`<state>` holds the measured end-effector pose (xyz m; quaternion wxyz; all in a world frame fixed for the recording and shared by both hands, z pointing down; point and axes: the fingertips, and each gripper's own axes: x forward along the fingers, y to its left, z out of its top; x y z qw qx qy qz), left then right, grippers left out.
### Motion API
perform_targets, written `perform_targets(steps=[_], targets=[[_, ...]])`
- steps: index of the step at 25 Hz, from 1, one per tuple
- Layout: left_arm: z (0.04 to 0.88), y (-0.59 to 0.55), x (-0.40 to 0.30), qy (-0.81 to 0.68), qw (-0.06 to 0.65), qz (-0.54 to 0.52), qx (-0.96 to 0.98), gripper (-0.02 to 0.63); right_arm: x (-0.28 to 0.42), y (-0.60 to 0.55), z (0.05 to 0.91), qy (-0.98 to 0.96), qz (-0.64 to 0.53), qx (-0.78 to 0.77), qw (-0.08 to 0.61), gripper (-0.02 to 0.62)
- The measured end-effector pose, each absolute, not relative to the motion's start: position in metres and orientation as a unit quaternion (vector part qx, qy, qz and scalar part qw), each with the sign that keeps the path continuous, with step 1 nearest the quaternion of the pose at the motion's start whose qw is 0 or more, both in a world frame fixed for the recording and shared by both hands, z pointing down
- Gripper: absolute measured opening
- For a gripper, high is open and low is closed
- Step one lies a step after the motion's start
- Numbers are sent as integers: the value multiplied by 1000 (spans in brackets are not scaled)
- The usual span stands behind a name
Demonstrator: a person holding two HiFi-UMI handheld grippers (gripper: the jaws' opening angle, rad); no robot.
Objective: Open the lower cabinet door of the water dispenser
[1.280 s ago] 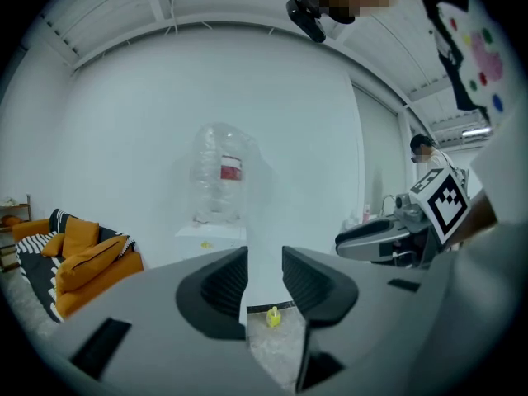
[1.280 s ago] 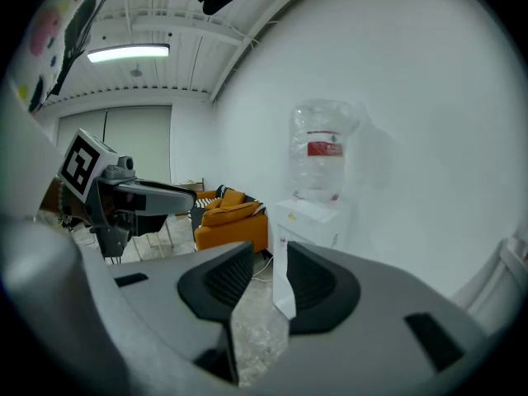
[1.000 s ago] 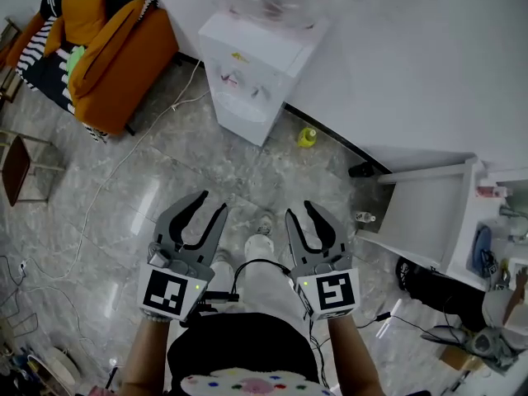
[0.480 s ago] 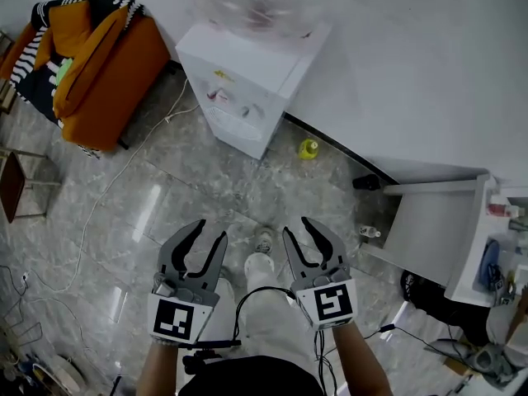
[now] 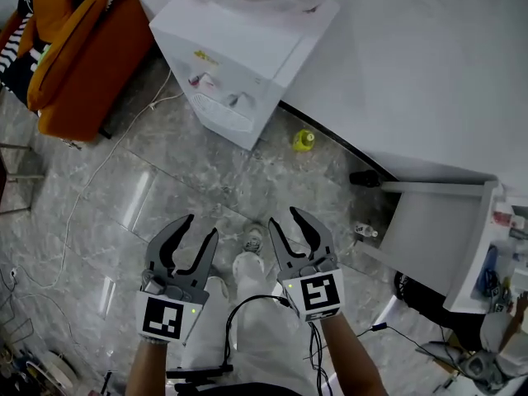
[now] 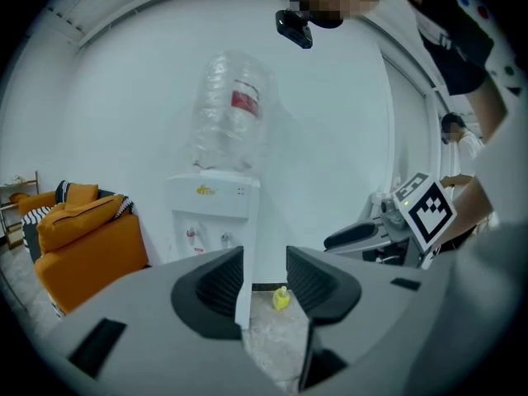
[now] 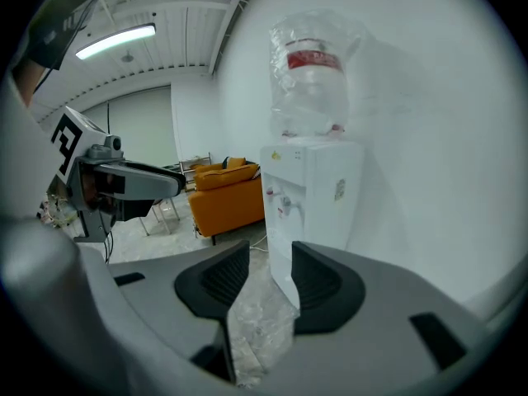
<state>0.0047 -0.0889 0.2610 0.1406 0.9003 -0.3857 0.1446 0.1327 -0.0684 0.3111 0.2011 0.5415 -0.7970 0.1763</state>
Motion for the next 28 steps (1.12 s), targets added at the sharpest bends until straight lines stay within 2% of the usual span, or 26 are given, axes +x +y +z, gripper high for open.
perform_targets(steps=[28], targets=[[436,-139,58,-380,159,177,894,193,175,-125,521,-774,207,556,218,167]])
